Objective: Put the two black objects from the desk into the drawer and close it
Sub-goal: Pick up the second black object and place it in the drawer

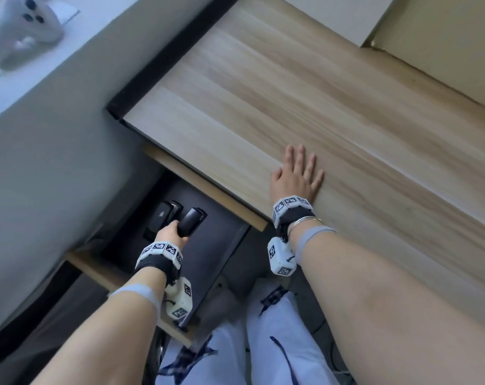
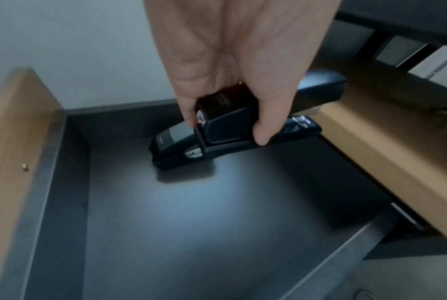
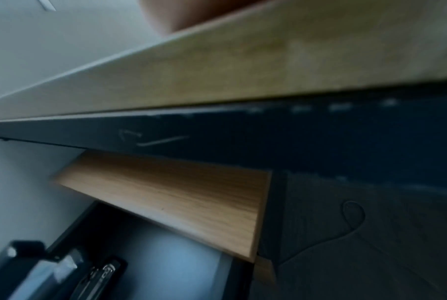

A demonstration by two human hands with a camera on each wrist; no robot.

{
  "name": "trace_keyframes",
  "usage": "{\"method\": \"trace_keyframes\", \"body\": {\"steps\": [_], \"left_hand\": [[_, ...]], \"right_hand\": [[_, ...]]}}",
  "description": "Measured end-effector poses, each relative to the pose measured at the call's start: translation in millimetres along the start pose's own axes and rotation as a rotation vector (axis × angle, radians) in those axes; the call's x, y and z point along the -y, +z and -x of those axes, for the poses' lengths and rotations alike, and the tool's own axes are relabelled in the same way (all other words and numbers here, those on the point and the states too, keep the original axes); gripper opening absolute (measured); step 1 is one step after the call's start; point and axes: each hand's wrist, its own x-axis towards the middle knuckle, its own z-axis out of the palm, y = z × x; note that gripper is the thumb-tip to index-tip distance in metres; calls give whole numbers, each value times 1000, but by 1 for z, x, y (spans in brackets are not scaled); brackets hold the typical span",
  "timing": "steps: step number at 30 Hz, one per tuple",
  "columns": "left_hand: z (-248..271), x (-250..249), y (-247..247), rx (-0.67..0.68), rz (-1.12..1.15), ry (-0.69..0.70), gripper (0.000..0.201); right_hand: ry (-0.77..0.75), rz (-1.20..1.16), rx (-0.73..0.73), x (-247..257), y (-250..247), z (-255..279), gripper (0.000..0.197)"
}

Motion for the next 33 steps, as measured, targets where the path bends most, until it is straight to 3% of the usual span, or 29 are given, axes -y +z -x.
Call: {"method": "trace_keyframes", "body": {"steps": [12,24,33], "left_hand": [[-62,25,67,49,-228,-101,44],[-81,34,95,-41,-120,-107,29],[-71,37,76,47,-36,-119,59]], "right_hand": [[-23,44,-113,-4,11,-1,61],[-34,56,-152,-4,15,-1,63],[-24,70,-144,-3,13,0,62]]}}
